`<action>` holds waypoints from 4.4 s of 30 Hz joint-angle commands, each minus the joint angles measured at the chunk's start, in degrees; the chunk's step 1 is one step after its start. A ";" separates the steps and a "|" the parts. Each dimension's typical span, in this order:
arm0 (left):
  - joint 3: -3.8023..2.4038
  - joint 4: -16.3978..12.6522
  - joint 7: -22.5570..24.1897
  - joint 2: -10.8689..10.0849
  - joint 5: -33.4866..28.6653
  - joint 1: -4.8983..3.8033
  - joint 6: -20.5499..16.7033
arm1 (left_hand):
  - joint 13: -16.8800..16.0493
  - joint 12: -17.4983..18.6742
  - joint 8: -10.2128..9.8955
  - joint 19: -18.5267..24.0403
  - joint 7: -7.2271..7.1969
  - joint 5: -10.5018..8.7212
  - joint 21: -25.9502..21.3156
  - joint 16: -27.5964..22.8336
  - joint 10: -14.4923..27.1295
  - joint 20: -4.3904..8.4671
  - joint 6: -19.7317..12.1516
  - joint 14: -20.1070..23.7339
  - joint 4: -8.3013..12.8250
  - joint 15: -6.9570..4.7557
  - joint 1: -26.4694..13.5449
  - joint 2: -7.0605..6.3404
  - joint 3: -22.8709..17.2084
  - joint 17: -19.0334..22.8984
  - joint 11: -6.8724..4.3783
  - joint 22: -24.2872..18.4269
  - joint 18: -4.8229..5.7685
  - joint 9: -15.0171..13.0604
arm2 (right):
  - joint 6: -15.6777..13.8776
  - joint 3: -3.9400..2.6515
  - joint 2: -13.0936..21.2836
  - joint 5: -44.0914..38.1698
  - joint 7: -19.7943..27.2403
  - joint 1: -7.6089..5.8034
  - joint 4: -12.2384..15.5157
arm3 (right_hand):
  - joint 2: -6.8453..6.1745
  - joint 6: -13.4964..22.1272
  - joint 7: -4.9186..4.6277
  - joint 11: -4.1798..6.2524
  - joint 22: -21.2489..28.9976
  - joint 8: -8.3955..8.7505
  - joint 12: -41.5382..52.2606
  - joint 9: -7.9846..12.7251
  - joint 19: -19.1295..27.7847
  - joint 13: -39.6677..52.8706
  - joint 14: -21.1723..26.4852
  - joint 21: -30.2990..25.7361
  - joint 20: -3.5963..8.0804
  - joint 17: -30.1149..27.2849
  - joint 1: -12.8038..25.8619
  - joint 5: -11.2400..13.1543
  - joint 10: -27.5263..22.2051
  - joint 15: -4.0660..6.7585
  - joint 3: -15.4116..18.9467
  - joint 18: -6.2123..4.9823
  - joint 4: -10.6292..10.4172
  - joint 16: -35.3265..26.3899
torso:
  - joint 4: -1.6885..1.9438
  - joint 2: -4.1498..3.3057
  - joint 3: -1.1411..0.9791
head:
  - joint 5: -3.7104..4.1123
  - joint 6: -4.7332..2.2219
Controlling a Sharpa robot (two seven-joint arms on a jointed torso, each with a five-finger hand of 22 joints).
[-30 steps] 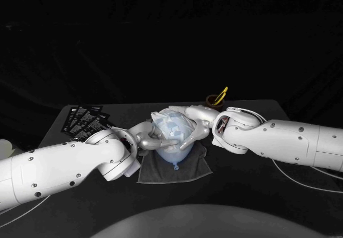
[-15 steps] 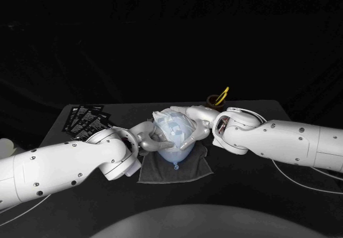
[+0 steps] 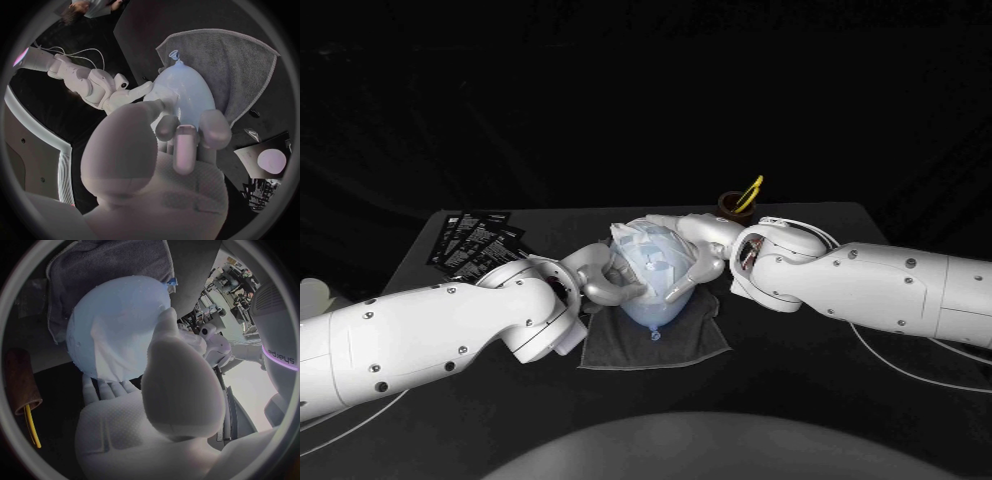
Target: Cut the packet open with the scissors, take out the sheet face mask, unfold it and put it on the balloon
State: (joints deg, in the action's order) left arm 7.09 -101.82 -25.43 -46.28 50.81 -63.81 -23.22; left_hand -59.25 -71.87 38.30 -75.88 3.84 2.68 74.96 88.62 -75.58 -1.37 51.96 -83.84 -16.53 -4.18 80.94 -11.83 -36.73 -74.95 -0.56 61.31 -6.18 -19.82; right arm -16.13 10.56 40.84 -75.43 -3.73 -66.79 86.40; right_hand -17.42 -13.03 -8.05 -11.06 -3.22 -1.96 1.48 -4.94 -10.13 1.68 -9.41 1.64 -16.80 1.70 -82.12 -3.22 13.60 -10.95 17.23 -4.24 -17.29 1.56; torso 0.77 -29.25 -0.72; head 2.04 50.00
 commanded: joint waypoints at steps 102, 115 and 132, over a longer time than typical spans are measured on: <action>-0.61 2.76 -2.01 2.38 -13.23 -1.46 -2.64 | -3.06 -0.72 -10.34 -0.65 0.44 0.21 0.84 0.24 -1.07 -0.61 4.75 -5.30 0.30 0.48 5.01 6.48 23.26 -11.60 0.43 1.39 0.42 3.16 | 2.29 0.19 -1.42 -1.01 -3.07 0.90 -0.32 | 0.00 -0.36 -3.89 -1.45 -0.34 -0.42 0.26 -0.21 -1.43 0.09 0.21 0.71 -0.10 -0.01 -0.56 -0.27 0.21 -1.04 -0.63 0.78 -0.07 -0.12 | 0.01 0.00 -0.05 | 0.50 0.00; -0.62 3.00 -0.90 2.35 -14.82 -1.48 -5.18 | -5.48 -1.53 -6.61 -1.24 0.71 0.12 1.85 0.84 -3.68 -0.92 4.94 -5.72 7.92 0.54 1.07 -0.12 -2.68 -13.35 0.39 2.92 0.71 -0.98 | 2.43 0.19 -1.21 -1.01 -3.29 0.98 -0.20 | 0.03 -0.44 -4.05 -1.57 -0.39 -0.45 0.28 -0.26 -1.64 0.10 0.23 0.78 -0.09 -0.01 -0.61 -0.28 0.32 -1.15 -0.72 0.77 -0.07 -0.12 | 0.03 0.00 -0.04 | 0.49 0.00; -1.07 1.42 4.22 -3.30 -23.09 -1.41 7.60 | 3.07 5.30 -5.90 3.42 0.68 0.10 -2.58 -1.14 1.68 -1.16 2.65 -4.16 10.05 0.85 -9.04 -3.13 -4.84 -7.89 0.67 -4.56 -0.82 -3.90 | -4.71 0.19 -0.06 2.90 1.20 1.03 0.95 | 0.23 -1.59 -5.03 -2.28 -0.81 -0.90 0.73 -0.75 -3.21 0.40 -1.74 1.35 -0.06 0.41 -0.95 -0.24 3.05 -1.85 -1.70 0.72 -0.09 0.39 | 0.07 -0.03 0.04 | 0.52 0.00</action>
State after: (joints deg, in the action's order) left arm 6.11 -100.25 -24.26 -49.04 31.46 -65.20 -22.79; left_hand -58.17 -68.10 32.80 -73.64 4.51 2.90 73.65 88.04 -75.31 -2.45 55.12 -83.93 -6.01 -3.68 73.15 -14.34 -42.80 -74.95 0.00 58.71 -6.08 -22.69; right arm -18.08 10.51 40.60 -75.02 -5.98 -66.08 86.92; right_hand -17.09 -14.34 -8.02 -13.36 -3.97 -2.65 1.94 -5.64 -12.92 2.08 -10.87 2.76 -16.91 2.06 -82.43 -3.20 16.35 -12.78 15.80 -3.47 -17.41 1.56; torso 0.80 -29.28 -0.70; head 2.59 50.00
